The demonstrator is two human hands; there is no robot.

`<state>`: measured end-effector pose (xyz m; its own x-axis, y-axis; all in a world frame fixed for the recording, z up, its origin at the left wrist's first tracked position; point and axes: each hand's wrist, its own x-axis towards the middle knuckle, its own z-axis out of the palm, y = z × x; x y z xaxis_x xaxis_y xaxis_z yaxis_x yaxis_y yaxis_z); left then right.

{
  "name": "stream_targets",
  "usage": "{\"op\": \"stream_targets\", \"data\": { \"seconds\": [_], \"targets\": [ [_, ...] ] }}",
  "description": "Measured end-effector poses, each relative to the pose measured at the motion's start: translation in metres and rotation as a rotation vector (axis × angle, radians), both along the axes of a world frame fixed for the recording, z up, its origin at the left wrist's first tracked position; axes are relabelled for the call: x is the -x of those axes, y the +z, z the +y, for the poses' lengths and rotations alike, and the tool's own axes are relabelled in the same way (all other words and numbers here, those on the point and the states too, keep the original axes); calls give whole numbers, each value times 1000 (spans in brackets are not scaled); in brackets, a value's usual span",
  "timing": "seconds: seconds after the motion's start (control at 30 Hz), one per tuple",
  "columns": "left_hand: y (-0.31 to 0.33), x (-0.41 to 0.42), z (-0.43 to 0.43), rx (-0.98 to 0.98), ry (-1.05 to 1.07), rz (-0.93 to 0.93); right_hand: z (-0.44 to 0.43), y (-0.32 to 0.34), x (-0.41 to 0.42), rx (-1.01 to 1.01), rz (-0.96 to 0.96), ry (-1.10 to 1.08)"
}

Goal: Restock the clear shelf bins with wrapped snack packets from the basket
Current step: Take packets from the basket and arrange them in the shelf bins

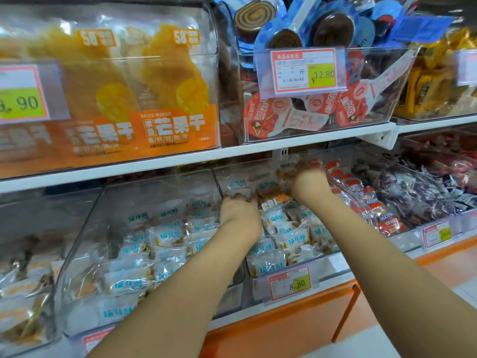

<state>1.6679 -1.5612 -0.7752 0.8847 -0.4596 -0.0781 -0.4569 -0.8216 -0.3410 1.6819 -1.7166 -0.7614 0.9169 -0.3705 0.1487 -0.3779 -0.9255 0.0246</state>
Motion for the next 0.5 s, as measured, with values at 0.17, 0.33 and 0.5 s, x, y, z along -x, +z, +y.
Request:
{"op": "stream_targets", "data": {
  "seconds": [0.17, 0.33, 0.5],
  "targets": [
    [0, 0, 3, 62, -39, -20, -6, -5, -13, -100, 95, 37],
    [-2, -1, 2, 81, -43, -34, -20, 8, -34, -268, 52, 63],
    [-3, -1, 2, 143, -72, -34, -26, 16, -53, -325, -2, 159]
  ]
}}
